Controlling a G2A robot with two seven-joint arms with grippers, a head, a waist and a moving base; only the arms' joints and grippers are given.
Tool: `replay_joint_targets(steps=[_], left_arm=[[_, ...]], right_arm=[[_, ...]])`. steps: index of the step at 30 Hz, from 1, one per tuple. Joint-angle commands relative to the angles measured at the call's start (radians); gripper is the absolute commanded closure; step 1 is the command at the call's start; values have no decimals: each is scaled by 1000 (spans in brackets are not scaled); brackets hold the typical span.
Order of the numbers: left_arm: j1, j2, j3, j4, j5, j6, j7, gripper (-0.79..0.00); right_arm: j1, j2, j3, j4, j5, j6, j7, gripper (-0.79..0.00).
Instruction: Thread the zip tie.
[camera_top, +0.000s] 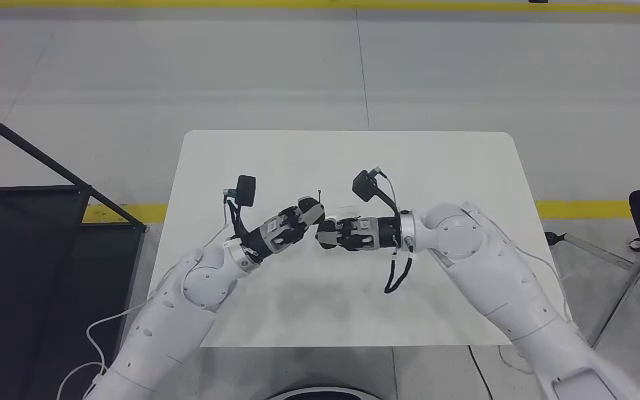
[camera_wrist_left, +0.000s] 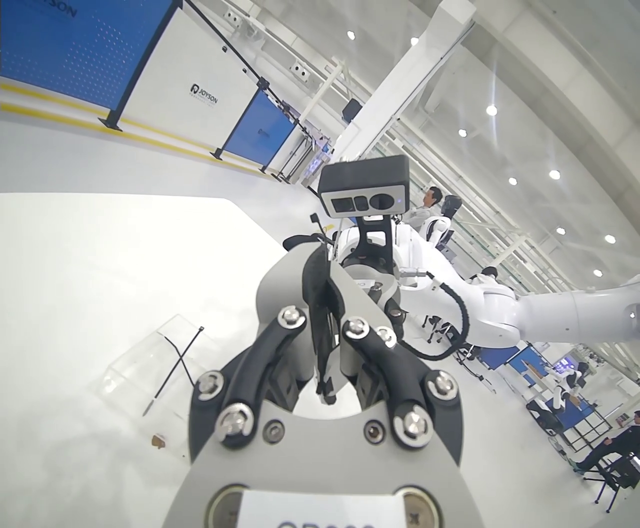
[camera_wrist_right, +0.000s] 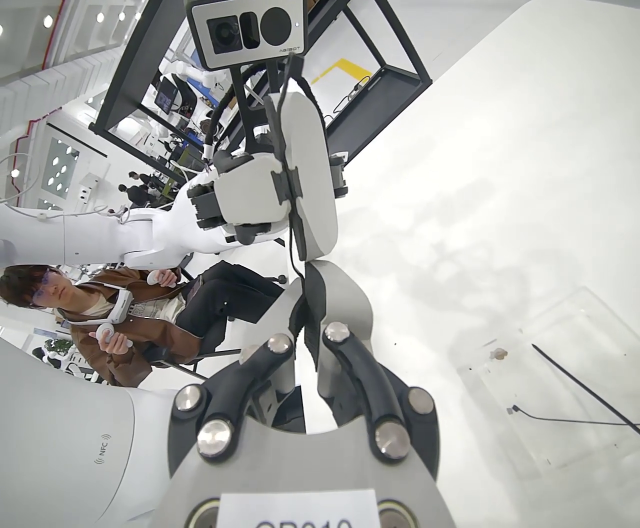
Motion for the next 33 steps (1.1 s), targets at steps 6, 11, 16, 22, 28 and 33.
replay_joint_targets(steps=[6, 11, 16, 22, 28, 33], left_arm=[[0, -2, -7, 2, -11, -5, -22, -526], [1, -3, -12, 3, -19, -6, -32, -489], [1, -5, -16, 4, -18, -7, -37, -453], [1, -8, -17, 7, -17, -14, -38, -345], [-8, -11, -14, 20, -29, -16, -59, -323], [-12, -13, -15, 28, -38, -19, -69, -317]], right_arm=[[-1, -3, 4, 2, -5, -1, 1, 0], [-6, -3, 10, -3, -14, -1, 9, 0], [-11, -2, 16, -7, -20, -2, 12, 0], [-14, -2, 22, -11, -33, -3, 12, 0], [-23, -2, 31, -21, -82, 6, -15, 0], [-32, -2, 36, -30, -109, 15, -32, 0]])
